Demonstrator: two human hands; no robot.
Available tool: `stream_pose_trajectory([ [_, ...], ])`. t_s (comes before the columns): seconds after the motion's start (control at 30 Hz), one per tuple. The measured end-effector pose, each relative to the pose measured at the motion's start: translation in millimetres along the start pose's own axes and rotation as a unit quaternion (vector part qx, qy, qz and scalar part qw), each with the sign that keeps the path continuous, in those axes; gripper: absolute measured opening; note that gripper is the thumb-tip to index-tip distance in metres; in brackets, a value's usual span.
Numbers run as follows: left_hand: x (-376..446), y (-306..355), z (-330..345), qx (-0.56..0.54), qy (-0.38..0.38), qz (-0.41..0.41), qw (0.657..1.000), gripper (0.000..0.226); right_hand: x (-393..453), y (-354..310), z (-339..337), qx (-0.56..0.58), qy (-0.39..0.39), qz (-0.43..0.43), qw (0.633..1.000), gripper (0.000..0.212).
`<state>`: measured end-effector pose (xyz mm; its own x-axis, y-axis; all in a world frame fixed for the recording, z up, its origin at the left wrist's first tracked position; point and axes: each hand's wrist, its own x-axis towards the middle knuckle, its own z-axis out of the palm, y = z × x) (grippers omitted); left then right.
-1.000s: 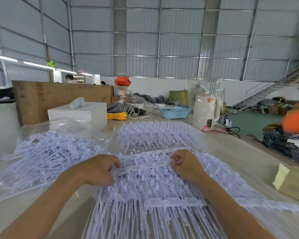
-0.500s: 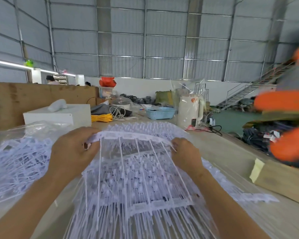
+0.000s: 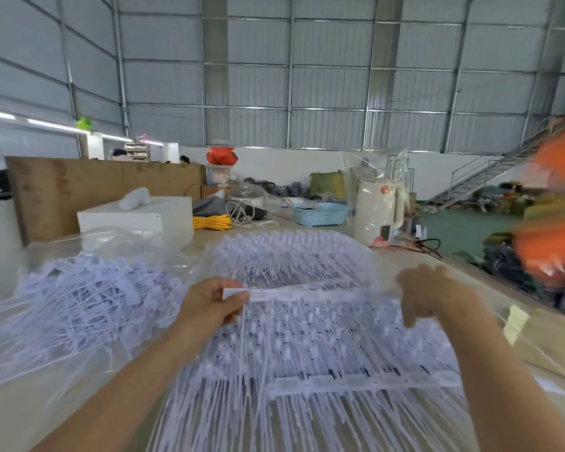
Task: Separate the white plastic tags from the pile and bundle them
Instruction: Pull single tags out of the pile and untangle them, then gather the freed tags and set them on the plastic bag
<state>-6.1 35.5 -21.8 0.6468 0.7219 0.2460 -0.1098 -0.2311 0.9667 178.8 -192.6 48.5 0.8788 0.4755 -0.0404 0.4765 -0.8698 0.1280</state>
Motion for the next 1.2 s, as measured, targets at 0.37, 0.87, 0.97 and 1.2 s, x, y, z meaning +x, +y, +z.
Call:
stream_pose_trajectory([
  [0.37,-9,5,12,-0.032,-0.023,0.091,0.995,0.015,-21,-109,26,0.333,0.108,-0.384,0.854,0.026],
  [0.87,-21,8,28,0.025,-0.034,0.125,0.991,0.034,-24,-127,36,0.450,0.169,-0.370,0.795,0.035],
  [0.97,-21,12,30,0.108,-0.013,0.147,0.983,0.034,-24,-129,37,0.468,0.166,-0.371,0.785,0.030],
  [1.2,-19,24,13,-0.076,-0.201,0.010,0.977,0.025,-27,-120,30,0.529,0.074,-0.431,0.727,0.044],
])
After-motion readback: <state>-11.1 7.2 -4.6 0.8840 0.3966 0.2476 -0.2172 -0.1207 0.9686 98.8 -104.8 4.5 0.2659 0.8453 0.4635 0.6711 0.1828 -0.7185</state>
